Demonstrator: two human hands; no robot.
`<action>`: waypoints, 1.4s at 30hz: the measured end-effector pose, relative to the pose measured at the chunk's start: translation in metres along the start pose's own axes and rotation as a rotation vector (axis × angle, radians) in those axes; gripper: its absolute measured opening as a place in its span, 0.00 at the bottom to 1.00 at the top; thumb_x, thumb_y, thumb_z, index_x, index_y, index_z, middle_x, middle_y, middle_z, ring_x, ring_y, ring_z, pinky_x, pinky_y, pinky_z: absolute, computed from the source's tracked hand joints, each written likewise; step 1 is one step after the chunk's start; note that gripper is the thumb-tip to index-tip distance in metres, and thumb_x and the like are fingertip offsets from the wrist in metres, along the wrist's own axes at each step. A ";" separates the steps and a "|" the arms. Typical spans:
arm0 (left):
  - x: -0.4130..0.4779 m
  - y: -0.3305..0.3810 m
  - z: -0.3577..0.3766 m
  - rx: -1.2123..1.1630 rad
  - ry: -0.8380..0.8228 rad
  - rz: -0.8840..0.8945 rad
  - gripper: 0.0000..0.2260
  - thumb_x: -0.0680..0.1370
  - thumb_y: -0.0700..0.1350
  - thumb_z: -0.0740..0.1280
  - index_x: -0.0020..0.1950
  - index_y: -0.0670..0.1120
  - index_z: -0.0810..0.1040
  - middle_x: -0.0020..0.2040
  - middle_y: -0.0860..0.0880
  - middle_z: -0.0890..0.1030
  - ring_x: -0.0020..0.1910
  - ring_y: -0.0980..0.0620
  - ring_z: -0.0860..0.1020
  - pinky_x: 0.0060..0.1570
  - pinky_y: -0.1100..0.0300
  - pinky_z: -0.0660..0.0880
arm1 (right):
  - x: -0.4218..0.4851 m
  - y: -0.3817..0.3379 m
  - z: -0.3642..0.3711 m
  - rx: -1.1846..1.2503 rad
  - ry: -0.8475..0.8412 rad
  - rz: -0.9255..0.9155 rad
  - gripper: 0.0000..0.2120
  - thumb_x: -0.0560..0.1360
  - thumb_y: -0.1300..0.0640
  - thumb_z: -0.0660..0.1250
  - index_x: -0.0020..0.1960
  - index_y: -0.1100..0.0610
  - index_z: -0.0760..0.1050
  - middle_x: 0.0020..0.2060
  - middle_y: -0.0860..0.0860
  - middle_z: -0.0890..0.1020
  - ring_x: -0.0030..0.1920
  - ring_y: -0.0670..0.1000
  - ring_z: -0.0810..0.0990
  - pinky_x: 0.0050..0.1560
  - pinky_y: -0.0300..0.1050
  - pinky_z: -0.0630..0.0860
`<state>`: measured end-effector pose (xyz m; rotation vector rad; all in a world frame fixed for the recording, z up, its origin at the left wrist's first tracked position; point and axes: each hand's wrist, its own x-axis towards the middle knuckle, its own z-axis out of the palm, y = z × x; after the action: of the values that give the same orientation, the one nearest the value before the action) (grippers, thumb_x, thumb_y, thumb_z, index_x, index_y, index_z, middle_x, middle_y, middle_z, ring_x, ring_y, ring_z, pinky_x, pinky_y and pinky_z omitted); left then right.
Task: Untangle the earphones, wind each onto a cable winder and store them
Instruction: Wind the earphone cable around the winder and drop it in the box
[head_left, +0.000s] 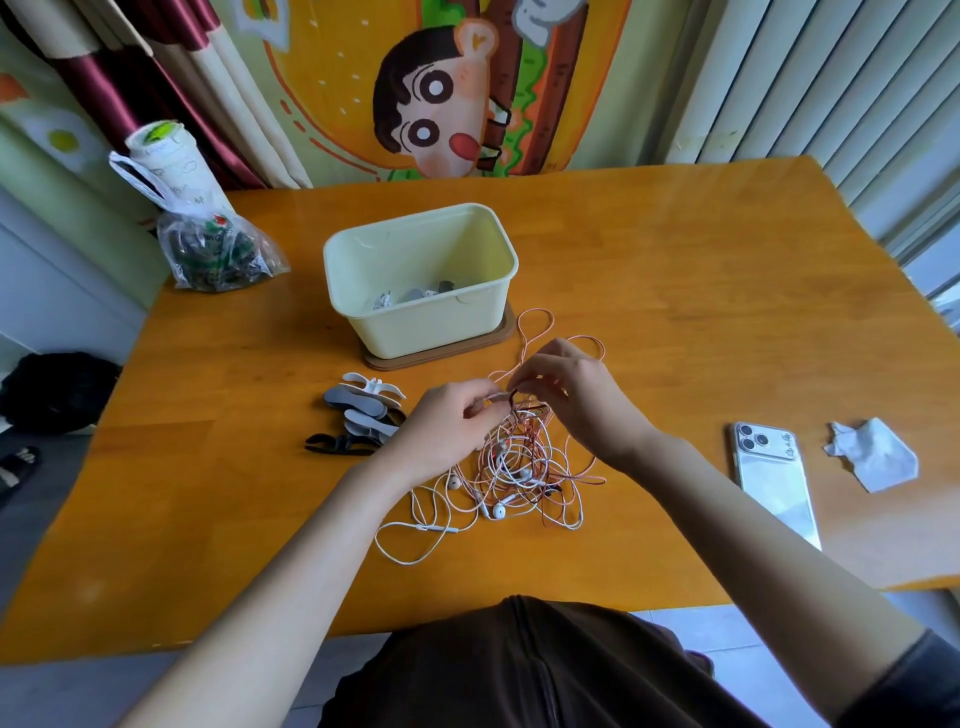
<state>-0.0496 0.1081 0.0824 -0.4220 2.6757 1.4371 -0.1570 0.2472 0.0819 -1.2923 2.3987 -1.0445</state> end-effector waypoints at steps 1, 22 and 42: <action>0.000 0.000 0.000 -0.045 -0.001 0.001 0.07 0.80 0.50 0.62 0.49 0.52 0.80 0.42 0.40 0.80 0.44 0.43 0.78 0.42 0.49 0.72 | 0.000 -0.001 0.000 0.014 0.011 0.006 0.06 0.76 0.63 0.66 0.49 0.59 0.81 0.45 0.50 0.74 0.42 0.47 0.74 0.44 0.30 0.67; 0.000 0.011 0.000 -0.542 0.307 -0.103 0.10 0.80 0.45 0.64 0.45 0.43 0.83 0.24 0.55 0.67 0.28 0.58 0.65 0.31 0.69 0.65 | -0.005 -0.025 0.026 0.168 0.262 0.110 0.09 0.73 0.54 0.71 0.47 0.59 0.76 0.37 0.47 0.80 0.39 0.46 0.79 0.43 0.39 0.77; 0.001 0.015 0.000 -0.392 0.423 -0.046 0.10 0.80 0.45 0.64 0.41 0.54 0.79 0.27 0.57 0.72 0.29 0.63 0.71 0.33 0.72 0.69 | -0.003 -0.025 0.019 0.094 0.378 0.131 0.07 0.75 0.59 0.68 0.50 0.57 0.83 0.45 0.49 0.82 0.46 0.48 0.77 0.49 0.41 0.73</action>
<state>-0.0543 0.1155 0.0941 -0.9019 2.6345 2.0649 -0.1303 0.2314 0.0848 -0.9603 2.6173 -1.4509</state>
